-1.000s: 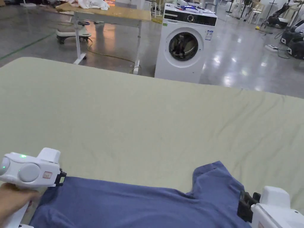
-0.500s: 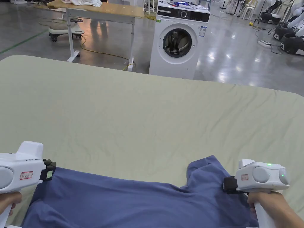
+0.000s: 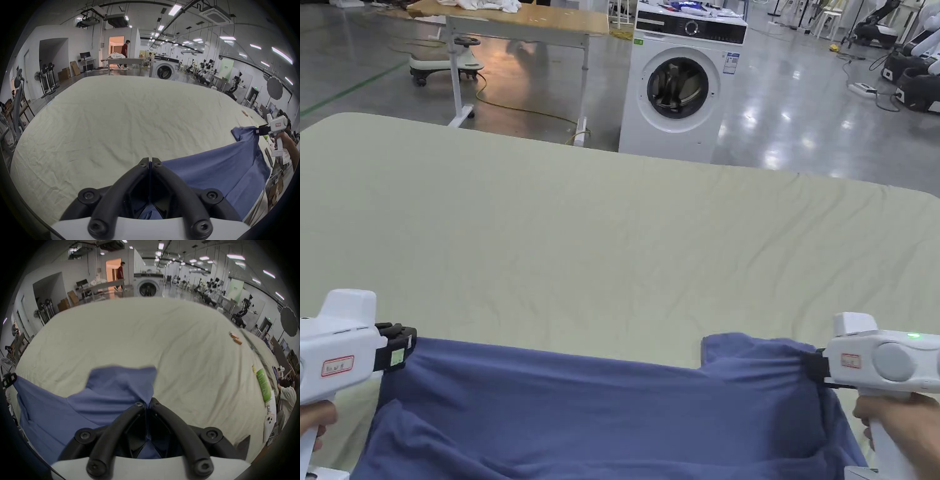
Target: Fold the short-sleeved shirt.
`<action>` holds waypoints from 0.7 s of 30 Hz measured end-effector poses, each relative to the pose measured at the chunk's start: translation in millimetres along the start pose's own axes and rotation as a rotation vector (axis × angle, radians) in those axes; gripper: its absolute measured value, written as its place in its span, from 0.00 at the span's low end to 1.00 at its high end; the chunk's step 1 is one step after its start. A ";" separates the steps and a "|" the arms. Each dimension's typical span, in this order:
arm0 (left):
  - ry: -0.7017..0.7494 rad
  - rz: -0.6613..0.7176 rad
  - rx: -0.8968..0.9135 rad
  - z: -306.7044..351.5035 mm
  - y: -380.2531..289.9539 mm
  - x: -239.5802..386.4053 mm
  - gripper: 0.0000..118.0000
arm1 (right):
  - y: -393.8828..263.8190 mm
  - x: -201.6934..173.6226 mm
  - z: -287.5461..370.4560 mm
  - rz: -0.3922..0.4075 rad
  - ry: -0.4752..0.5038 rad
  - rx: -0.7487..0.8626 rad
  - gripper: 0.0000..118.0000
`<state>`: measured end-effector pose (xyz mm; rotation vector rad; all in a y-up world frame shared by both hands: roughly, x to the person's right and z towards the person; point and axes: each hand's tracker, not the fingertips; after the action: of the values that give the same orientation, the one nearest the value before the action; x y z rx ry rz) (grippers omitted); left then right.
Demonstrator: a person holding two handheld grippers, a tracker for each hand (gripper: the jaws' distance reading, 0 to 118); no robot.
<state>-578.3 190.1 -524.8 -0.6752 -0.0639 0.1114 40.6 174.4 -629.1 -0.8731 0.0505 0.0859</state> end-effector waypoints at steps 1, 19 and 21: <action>-0.006 0.008 0.013 7.7 -0.8 -2.3 0.00 | -2.3 -2.4 20.0 -0.002 -0.003 0.024 0.00; -0.064 -0.071 -0.019 76.7 -96.7 -37.0 0.00 | -154.2 -6.9 163.8 0.020 0.001 0.001 0.00; -0.056 -0.088 -0.046 74.8 -108.8 -38.9 0.00 | -171.5 -5.2 161.2 0.022 0.002 -0.038 0.00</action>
<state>-615.1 147.4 -399.3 -0.7138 -0.1505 0.0449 53.4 188.1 -394.5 -0.9107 0.0605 0.1069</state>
